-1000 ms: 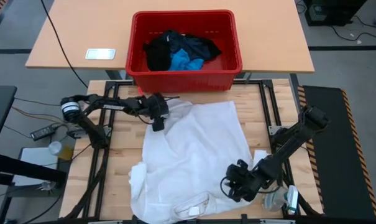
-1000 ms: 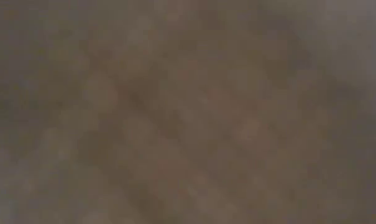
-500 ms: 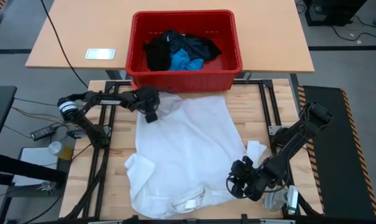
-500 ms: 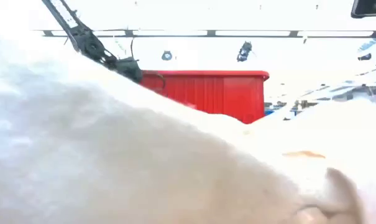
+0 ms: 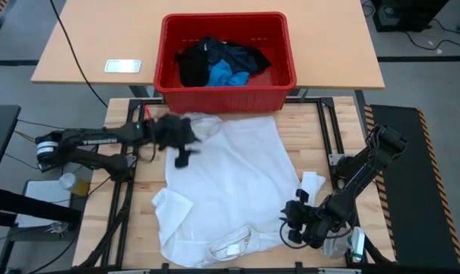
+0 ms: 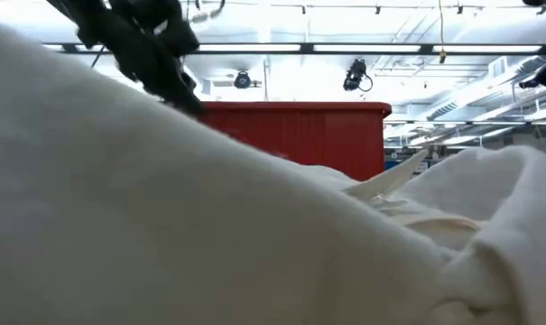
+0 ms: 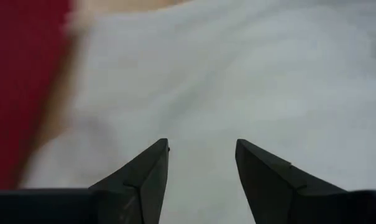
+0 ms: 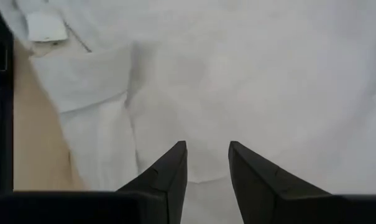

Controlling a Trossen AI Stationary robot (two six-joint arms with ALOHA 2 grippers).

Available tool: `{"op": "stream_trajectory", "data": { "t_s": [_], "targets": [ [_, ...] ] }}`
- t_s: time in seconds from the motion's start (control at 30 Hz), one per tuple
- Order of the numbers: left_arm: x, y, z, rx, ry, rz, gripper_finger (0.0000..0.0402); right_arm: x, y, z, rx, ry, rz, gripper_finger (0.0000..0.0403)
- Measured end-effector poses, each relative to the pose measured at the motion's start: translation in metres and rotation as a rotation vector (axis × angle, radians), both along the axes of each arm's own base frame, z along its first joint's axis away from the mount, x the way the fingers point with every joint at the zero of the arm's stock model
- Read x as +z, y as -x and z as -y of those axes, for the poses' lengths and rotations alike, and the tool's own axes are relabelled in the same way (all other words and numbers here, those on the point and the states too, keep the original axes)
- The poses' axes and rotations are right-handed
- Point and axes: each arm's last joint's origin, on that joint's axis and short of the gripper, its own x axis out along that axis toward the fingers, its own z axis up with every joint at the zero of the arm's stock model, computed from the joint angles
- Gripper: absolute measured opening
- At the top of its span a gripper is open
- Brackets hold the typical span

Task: Fold laundry
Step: Fold the white polo

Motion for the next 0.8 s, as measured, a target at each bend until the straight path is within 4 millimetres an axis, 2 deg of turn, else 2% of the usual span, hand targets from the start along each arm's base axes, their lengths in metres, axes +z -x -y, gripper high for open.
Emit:
{"op": "stream_trajectory", "data": {
  "t_s": [0.13, 0.3, 0.37, 0.53, 0.67, 0.8],
  "targets": [
    [-0.003, -0.003, 0.051, -0.059, 0.081, -0.046, 0.0192, -0.002, -0.002, 0.008, -0.078, -0.016, -0.041, 0.0127],
    [-0.015, 0.013, 0.106, -0.051, 0.010, -0.178, 0.0192, -0.007, -0.008, 0.013, -0.115, -0.083, -0.109, 0.0127],
    [-0.018, 0.020, 0.123, -0.031, 0.055, -0.211, 0.0192, -0.008, -0.010, 0.015, -0.119, -0.072, -0.120, 0.0127],
    [-0.042, 0.028, 0.158, 0.051, 0.150, -0.349, 0.0192, -0.007, -0.016, 0.022, -0.159, -0.068, -0.099, 0.0127],
    [-0.054, 0.024, 0.184, 0.113, 0.136, -0.482, 0.0192, -0.007, -0.021, 0.027, -0.183, -0.057, -0.086, 0.0127],
    [-0.053, 0.008, 0.207, 0.187, 0.094, -0.578, 0.0192, -0.007, -0.023, 0.029, -0.197, -0.047, -0.068, 0.0127]
  ]
}}
